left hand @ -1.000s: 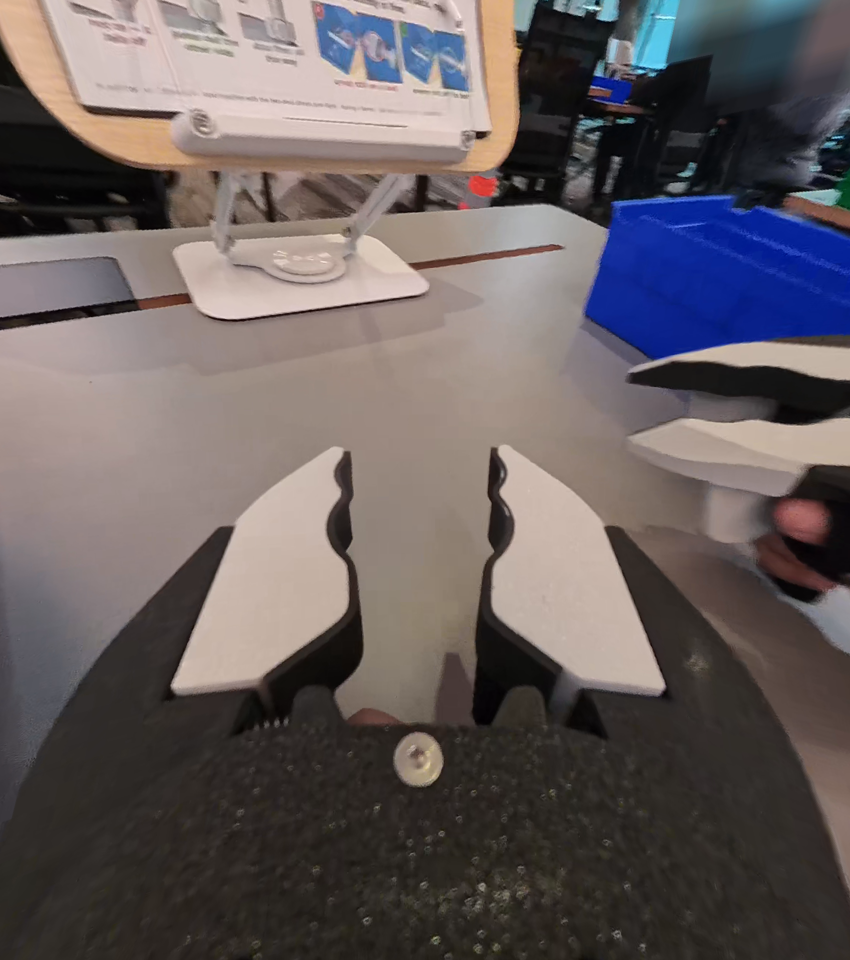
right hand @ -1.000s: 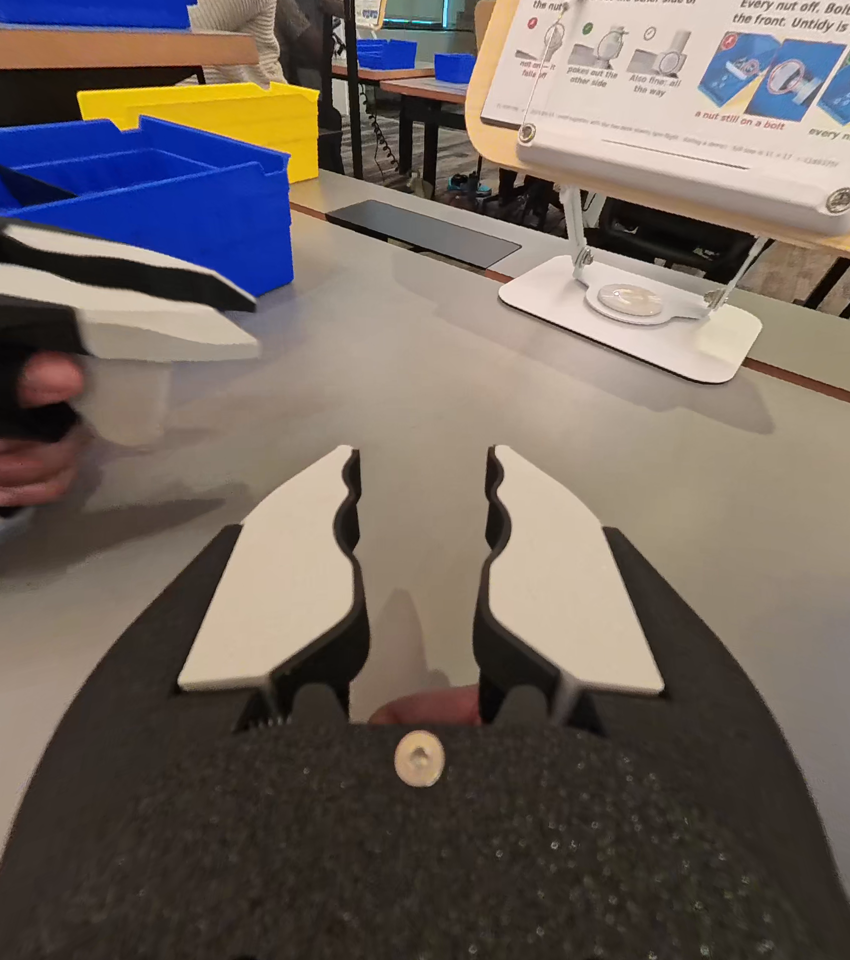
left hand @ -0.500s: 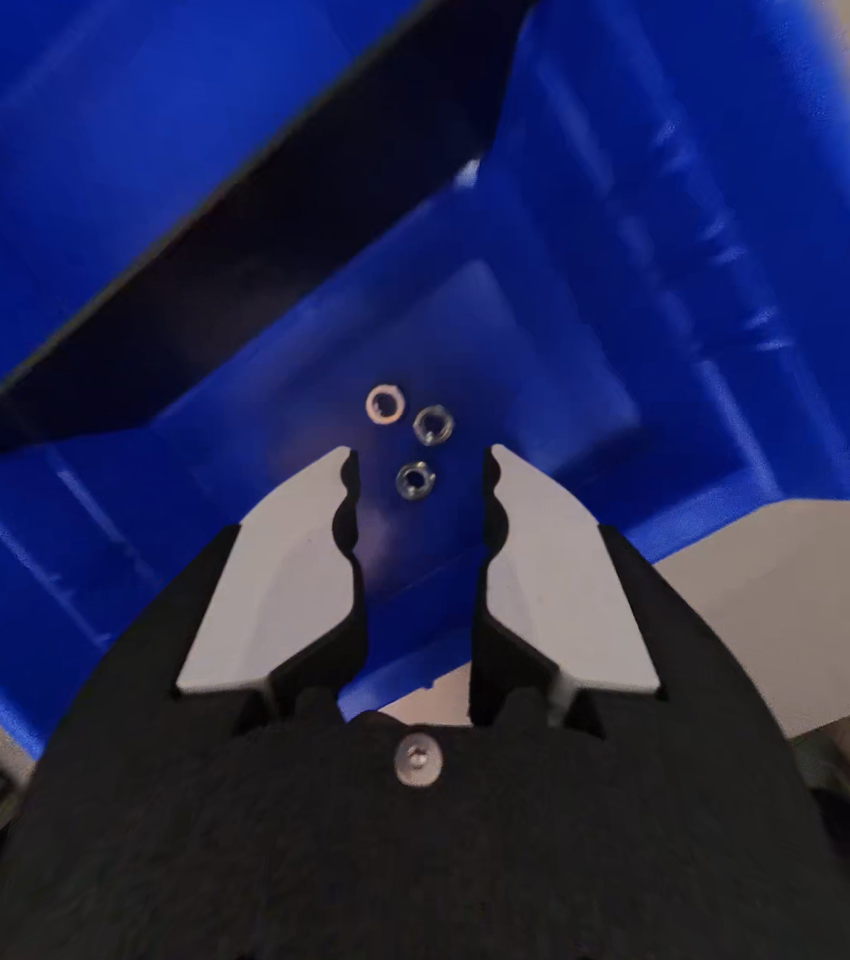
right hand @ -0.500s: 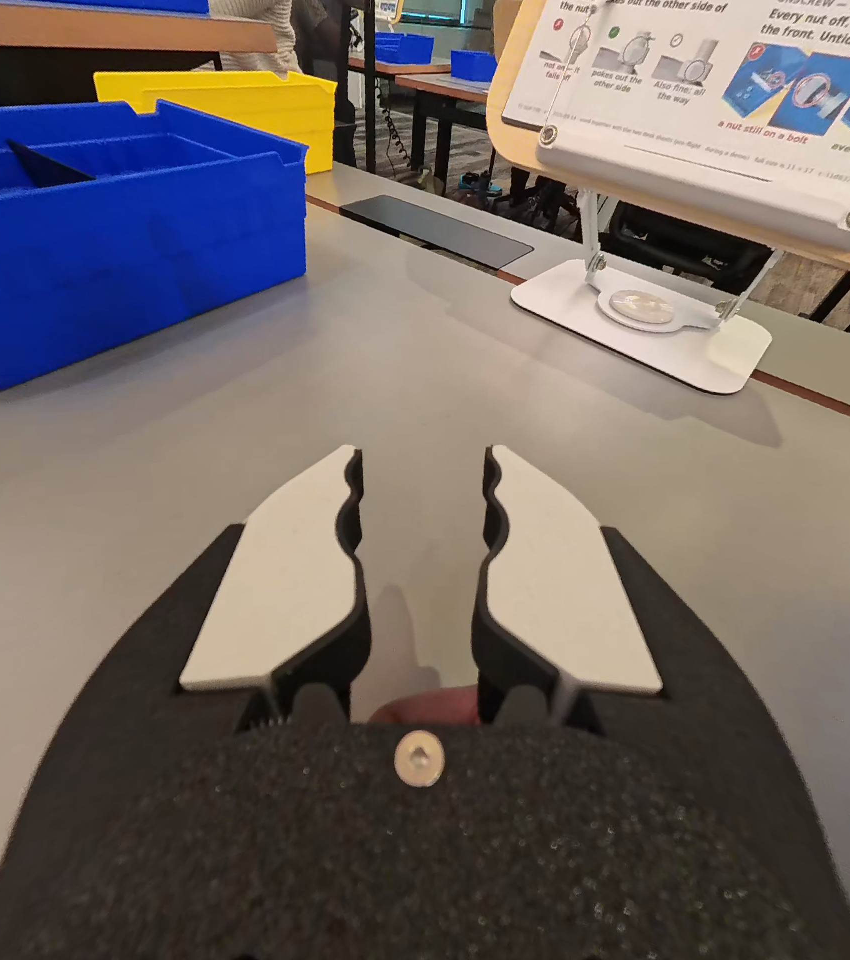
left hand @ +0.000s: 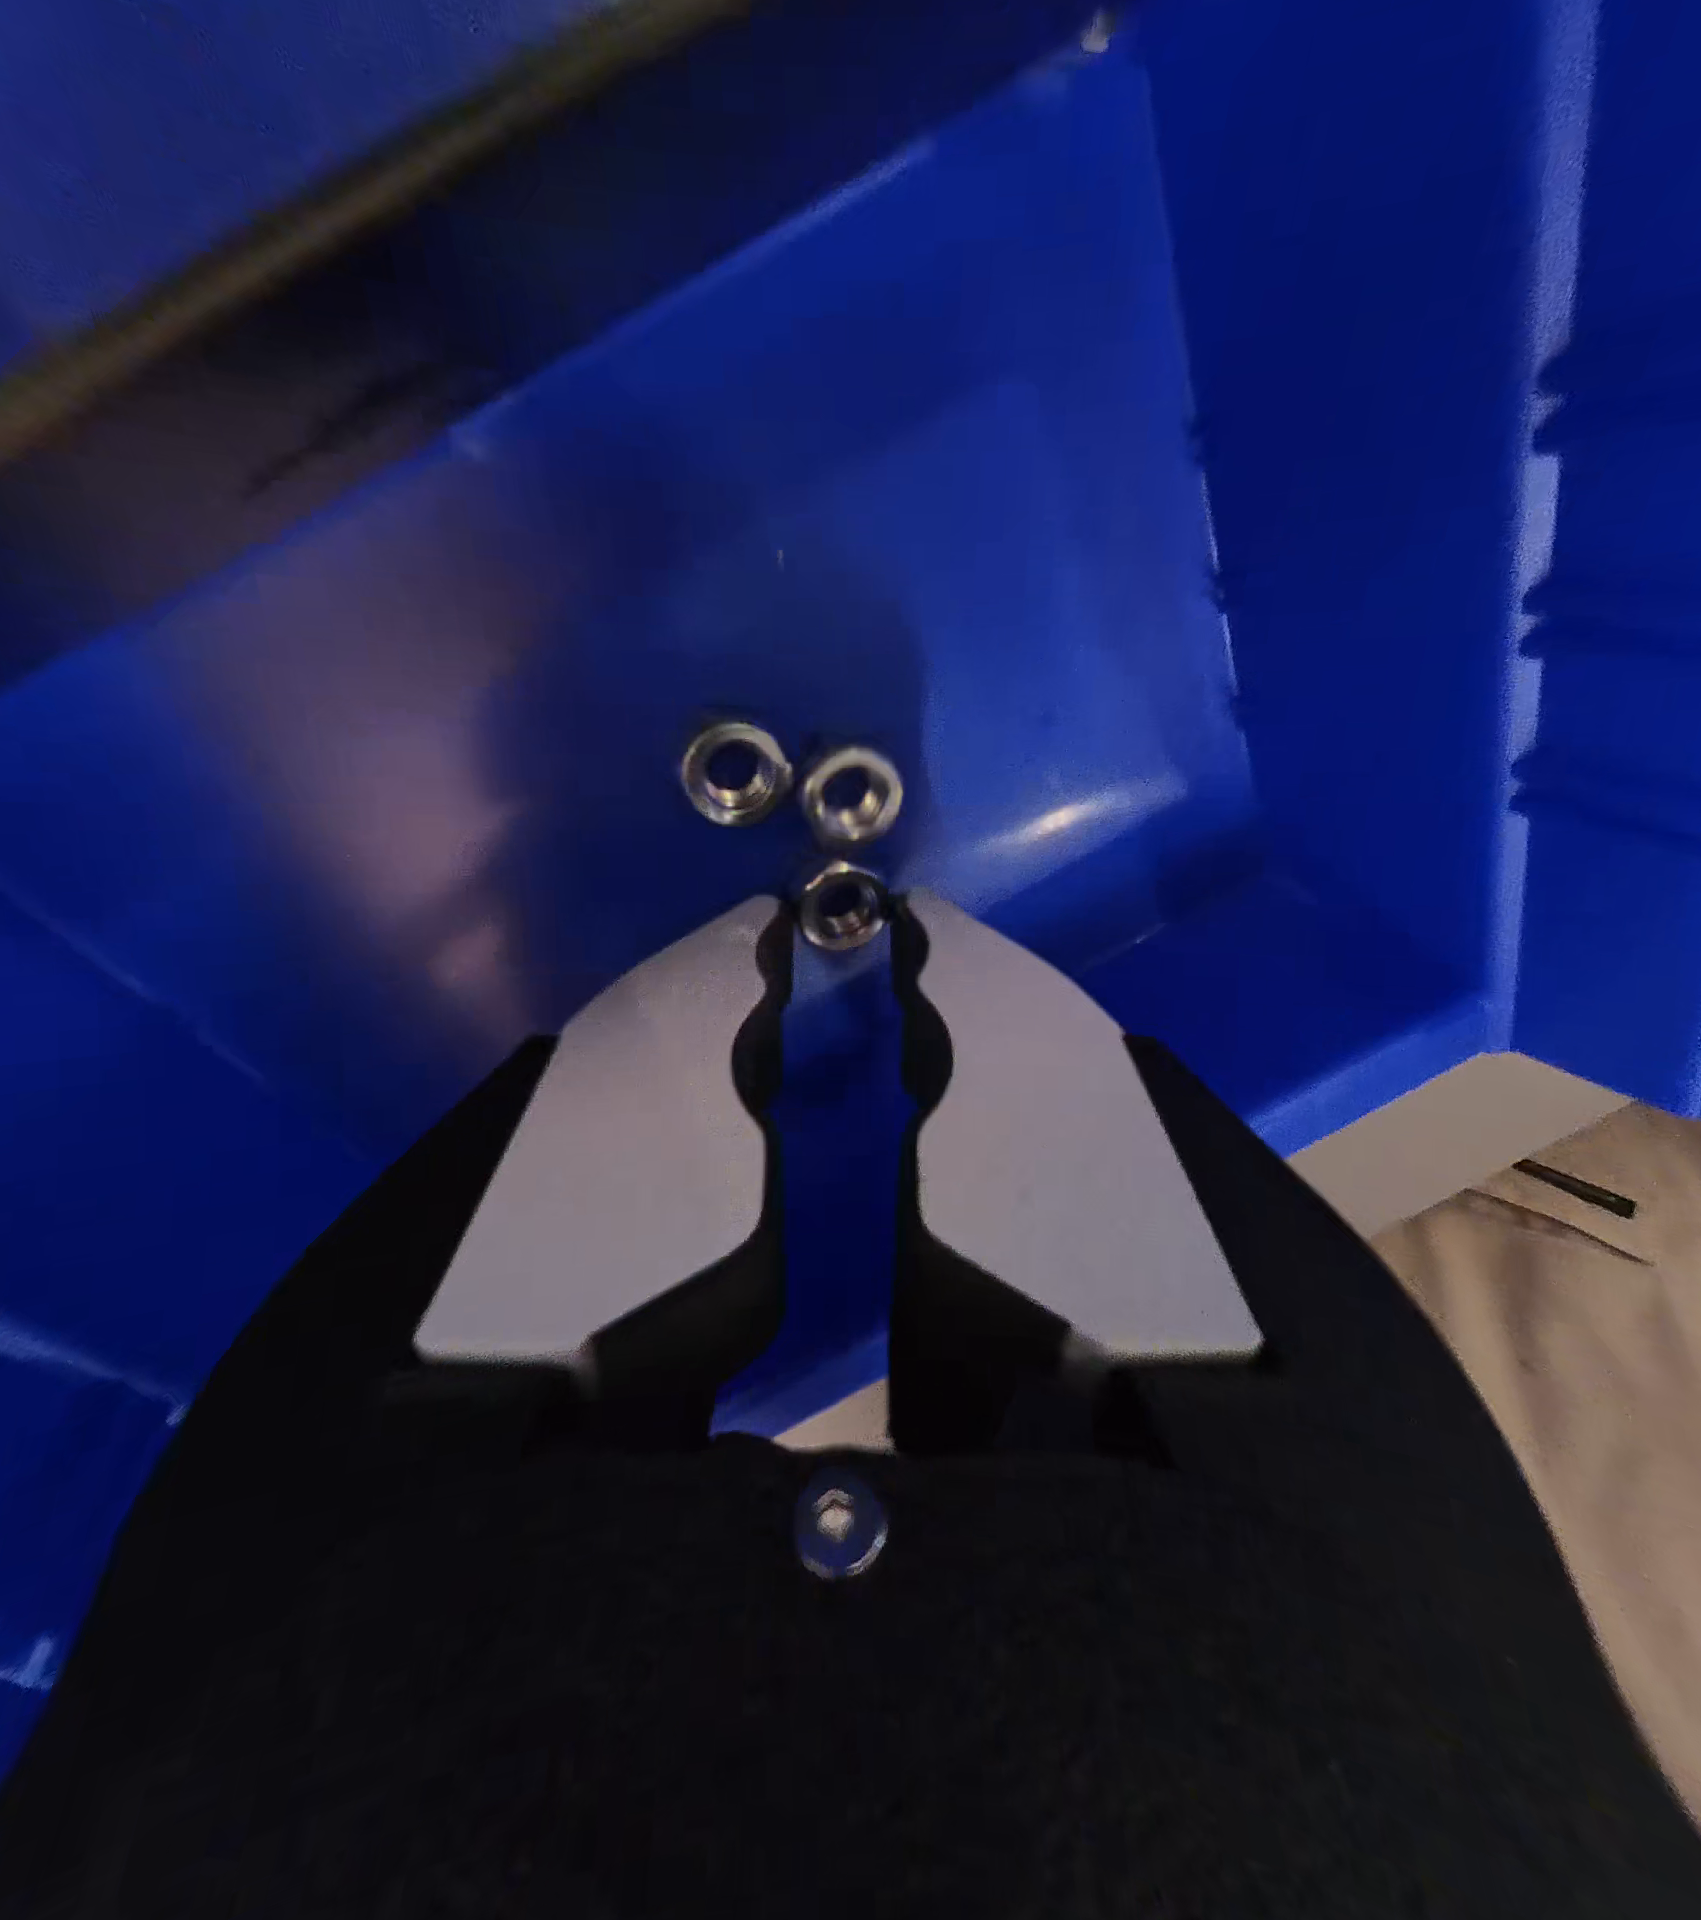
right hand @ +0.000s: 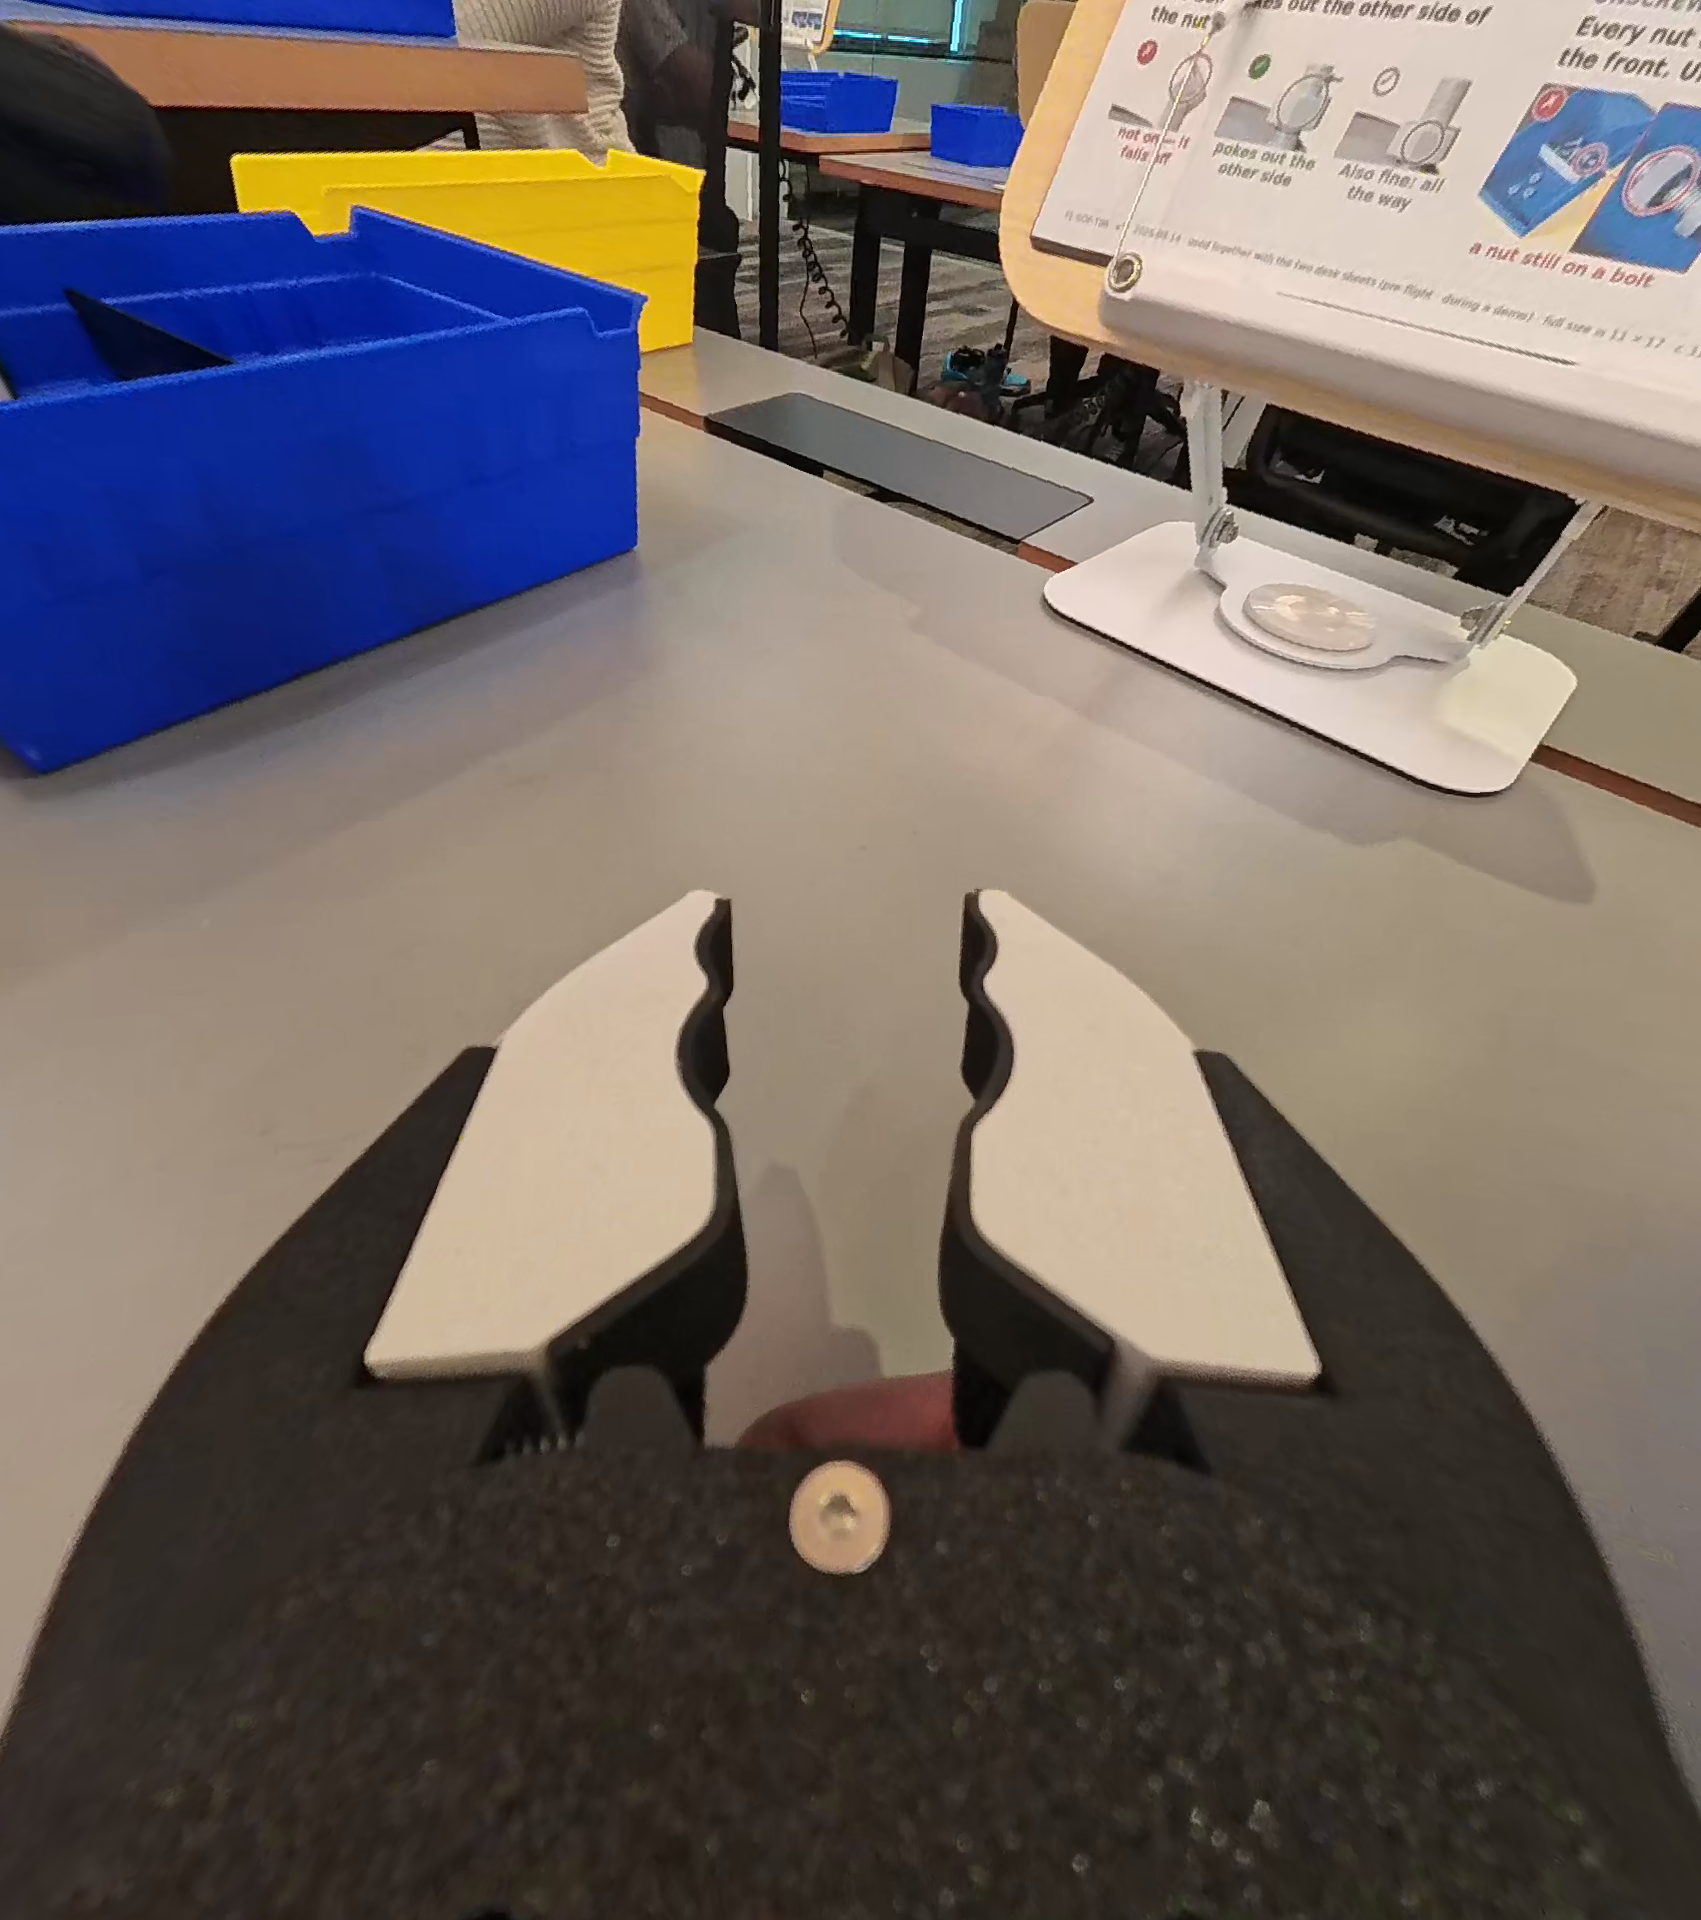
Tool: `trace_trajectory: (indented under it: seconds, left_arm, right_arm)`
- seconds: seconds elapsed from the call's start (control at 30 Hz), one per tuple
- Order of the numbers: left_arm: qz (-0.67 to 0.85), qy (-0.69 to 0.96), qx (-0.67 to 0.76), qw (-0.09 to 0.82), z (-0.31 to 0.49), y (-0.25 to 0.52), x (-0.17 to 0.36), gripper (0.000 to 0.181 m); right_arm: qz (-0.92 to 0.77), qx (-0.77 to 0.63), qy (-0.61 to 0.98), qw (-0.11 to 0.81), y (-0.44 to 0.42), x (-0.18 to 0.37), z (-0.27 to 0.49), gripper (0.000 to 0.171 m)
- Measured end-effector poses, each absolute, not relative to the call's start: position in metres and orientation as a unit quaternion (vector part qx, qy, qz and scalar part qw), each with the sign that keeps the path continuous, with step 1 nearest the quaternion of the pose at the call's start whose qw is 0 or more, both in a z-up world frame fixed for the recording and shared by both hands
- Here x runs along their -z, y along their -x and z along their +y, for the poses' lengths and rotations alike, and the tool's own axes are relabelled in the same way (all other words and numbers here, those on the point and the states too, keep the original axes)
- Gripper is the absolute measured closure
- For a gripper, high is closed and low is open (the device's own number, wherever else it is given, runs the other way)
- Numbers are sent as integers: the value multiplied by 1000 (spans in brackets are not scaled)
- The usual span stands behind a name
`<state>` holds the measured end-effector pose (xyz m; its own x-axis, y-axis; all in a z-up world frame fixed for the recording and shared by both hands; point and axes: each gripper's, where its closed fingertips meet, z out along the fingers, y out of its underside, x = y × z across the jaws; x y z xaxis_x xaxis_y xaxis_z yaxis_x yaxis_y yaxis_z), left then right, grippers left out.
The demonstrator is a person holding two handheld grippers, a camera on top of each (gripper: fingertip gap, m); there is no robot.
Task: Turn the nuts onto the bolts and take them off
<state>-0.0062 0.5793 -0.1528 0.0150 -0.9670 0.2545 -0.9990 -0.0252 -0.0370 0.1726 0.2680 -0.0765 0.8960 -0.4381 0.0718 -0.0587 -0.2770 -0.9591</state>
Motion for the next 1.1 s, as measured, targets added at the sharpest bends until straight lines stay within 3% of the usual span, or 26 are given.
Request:
trace_trajectory:
  seconds: [0.27, 0.4, 0.53, 0.67, 0.83, 0.93, 1.1]
  left_arm:
    - [-724, -687, -66, 18, 585, 7, 152, 164]
    - [-737, -657, -103, -118, 587, -9, 114, 163]
    - [-707, -606, -131, -341, 570, -19, 48, 164]
    - [-625, -596, -226, -451, 522, -18, 22, 164]
    - [-612, -564, -307, -462, 455, -37, 22, 164]
    - [-665, -516, -333, -424, 413, -69, 20, 164]
    - [-798, -435, -253, -332, 380, -160, 41, 164]
  right_arm:
    - [156, 160, 781, 583, -172, 75, 267, 131]
    - [155, 164, 782, 581, -172, 76, 267, 131]
    - [154, 165, 783, 579, -172, 76, 267, 132]
    - [148, 178, 786, 573, -173, 78, 268, 132]
    - [148, 182, 786, 573, -174, 78, 267, 133]
    - [155, 175, 783, 576, -175, 77, 266, 133]
    - [161, 165, 779, 583, -174, 75, 265, 133]
